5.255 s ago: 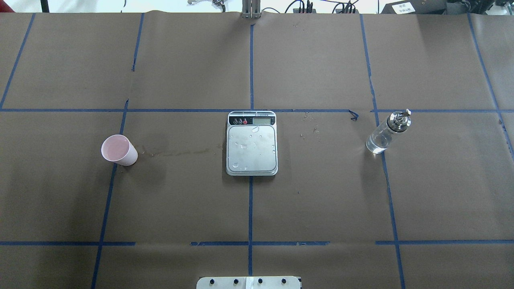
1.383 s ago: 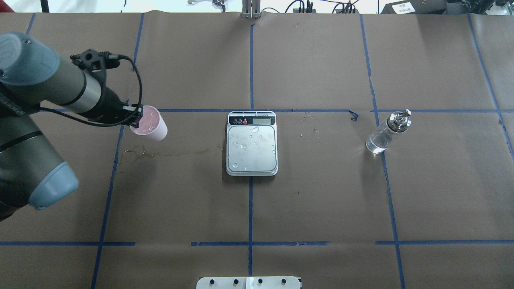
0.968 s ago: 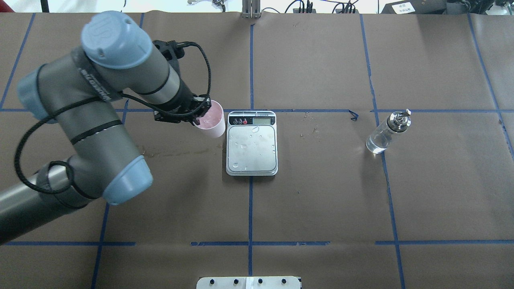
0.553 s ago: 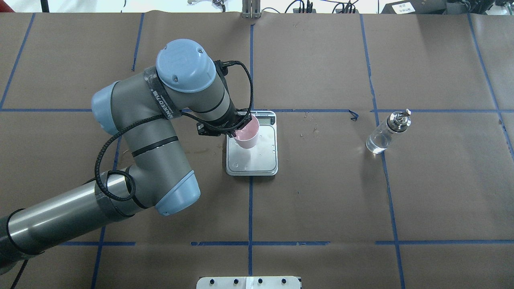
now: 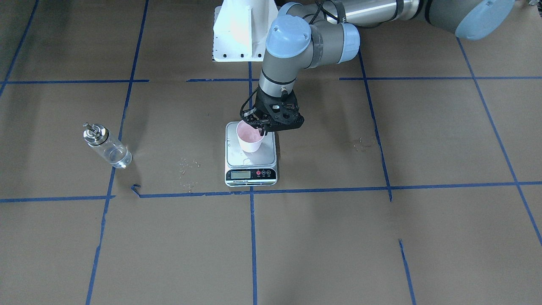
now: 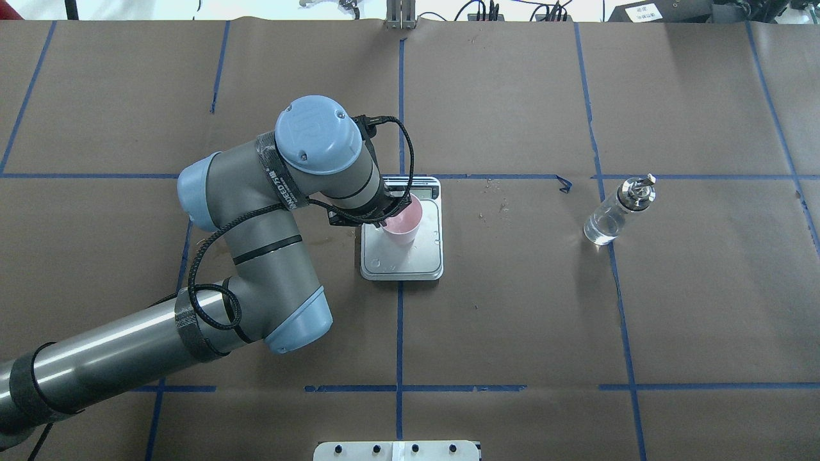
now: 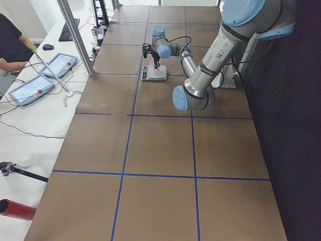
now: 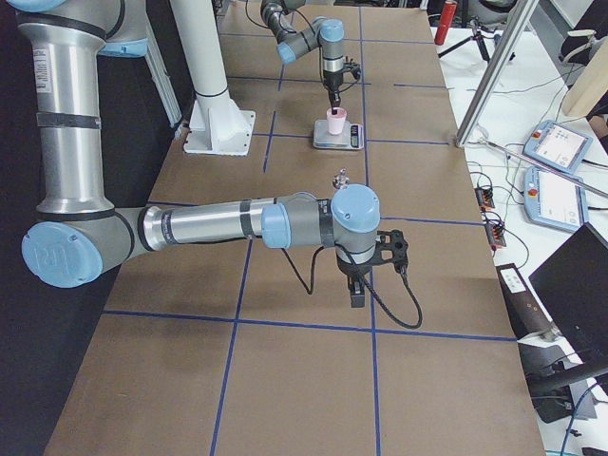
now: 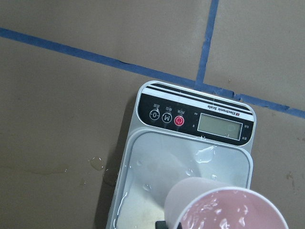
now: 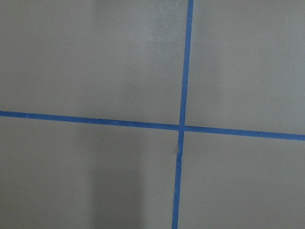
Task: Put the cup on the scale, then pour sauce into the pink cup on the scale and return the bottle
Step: 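Carry the pink cup with the left gripper onto the scale, then release the cup and lift the left gripper while the right gripper reaches for the bottle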
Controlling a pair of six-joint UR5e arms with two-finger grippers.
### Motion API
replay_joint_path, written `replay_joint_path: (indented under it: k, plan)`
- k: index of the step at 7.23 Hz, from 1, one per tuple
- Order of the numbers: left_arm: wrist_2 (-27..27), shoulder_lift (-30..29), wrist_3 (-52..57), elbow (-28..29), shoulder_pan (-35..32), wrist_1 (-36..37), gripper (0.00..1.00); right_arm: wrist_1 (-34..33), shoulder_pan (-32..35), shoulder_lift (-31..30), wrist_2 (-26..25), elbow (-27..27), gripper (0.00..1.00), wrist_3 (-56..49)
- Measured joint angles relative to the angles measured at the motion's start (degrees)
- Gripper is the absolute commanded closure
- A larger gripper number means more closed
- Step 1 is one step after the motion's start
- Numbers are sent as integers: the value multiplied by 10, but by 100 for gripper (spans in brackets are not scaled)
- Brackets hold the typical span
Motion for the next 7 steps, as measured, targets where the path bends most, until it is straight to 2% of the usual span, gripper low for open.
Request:
replay_joint_path:
  k: [2,3,5,7]
  plan:
    - [2,4,0,-18,-1,0,0,-7,-11,10,9,32,0,22]
    - [2,7,6,-33,-5,0,0,-9,-25,19,12,63,0,74]
    - [-1,39,105,-75,-45,2,0,-9,-103,27,-6,161,0,216]
    - [-2,95,249,-115,-125,5,0,-8,-218,42,-71,239,0,346]
